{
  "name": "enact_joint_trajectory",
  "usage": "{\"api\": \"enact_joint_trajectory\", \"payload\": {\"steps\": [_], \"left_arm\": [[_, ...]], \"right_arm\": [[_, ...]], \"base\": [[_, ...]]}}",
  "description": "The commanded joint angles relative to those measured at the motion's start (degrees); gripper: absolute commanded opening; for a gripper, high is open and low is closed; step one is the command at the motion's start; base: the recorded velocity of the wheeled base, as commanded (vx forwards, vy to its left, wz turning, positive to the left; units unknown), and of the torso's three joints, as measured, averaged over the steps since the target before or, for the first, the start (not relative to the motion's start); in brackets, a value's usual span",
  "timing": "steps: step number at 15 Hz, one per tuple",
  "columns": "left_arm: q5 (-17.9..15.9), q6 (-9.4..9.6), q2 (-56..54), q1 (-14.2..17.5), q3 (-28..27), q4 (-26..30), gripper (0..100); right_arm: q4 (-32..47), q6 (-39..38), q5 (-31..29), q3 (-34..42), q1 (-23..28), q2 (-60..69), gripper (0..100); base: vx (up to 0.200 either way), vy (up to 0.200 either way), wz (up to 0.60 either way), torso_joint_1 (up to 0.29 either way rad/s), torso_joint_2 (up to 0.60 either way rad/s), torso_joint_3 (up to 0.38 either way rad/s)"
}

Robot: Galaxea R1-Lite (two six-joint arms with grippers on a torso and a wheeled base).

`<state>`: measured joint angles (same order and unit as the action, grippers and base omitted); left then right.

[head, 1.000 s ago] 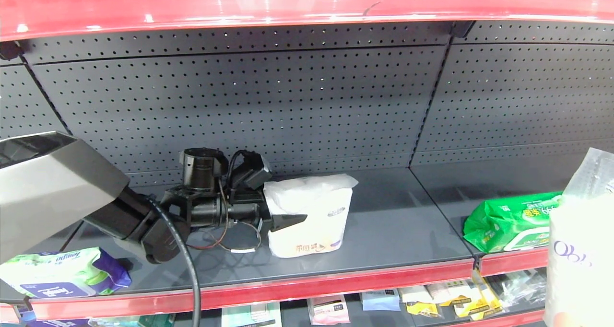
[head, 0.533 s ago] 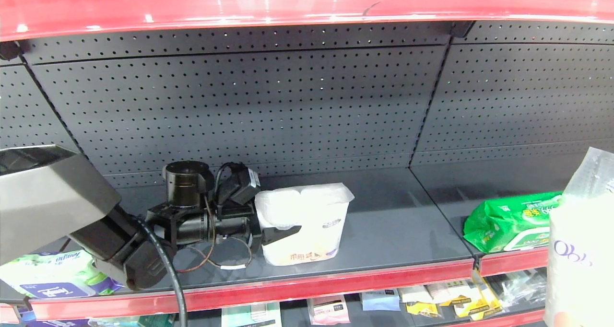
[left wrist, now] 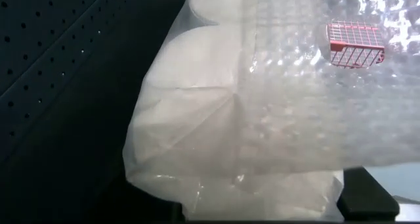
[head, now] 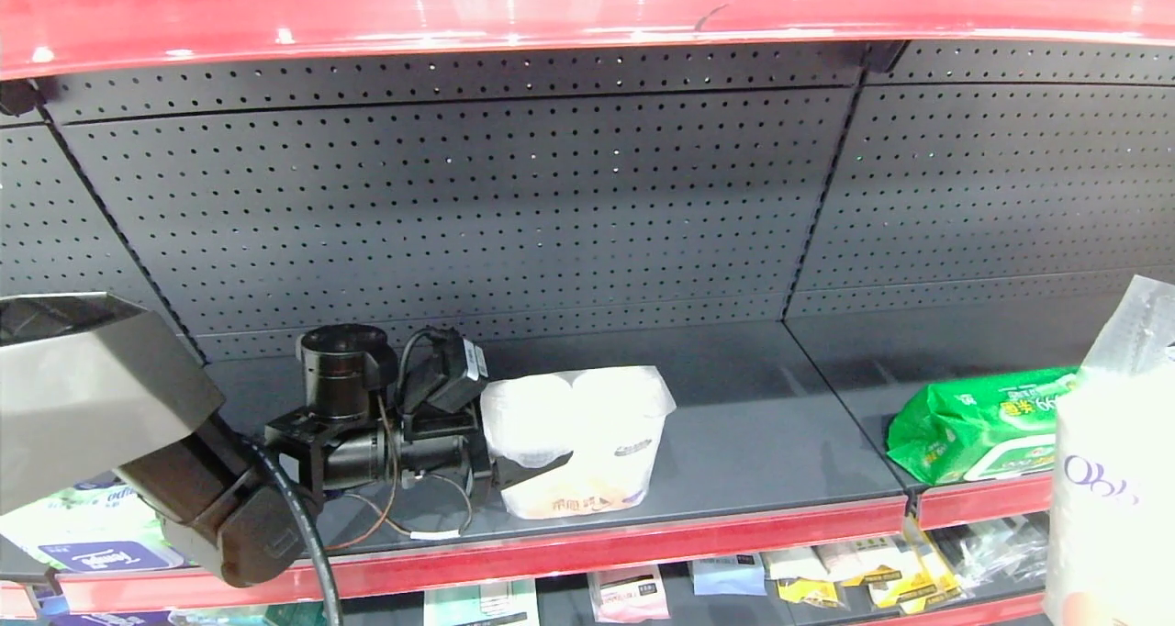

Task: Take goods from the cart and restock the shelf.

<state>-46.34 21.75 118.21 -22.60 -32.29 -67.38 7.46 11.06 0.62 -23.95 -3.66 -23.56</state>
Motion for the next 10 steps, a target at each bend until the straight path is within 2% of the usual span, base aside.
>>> {"api": "enact_joint_trajectory", "payload": {"steps": [1, 10], "left_arm": [[0.0, -0.13, 0.0, -0.3, 1.3, -0.3, 0], [0.0, -0.57, -0.7, -1.8, 2.2, -1.4, 0]], "right_arm": [[0.0, 0.0, 0.1, 0.0, 0.0, -0.2, 0], [0.0, 0.0, 0.0, 0.3, 0.0, -0.3, 0]], "base": [[0.000, 0.000, 0.00, 0.000, 0.00, 0.000], [0.000, 0.000, 0.00, 0.000, 0.00, 0.000]]}}
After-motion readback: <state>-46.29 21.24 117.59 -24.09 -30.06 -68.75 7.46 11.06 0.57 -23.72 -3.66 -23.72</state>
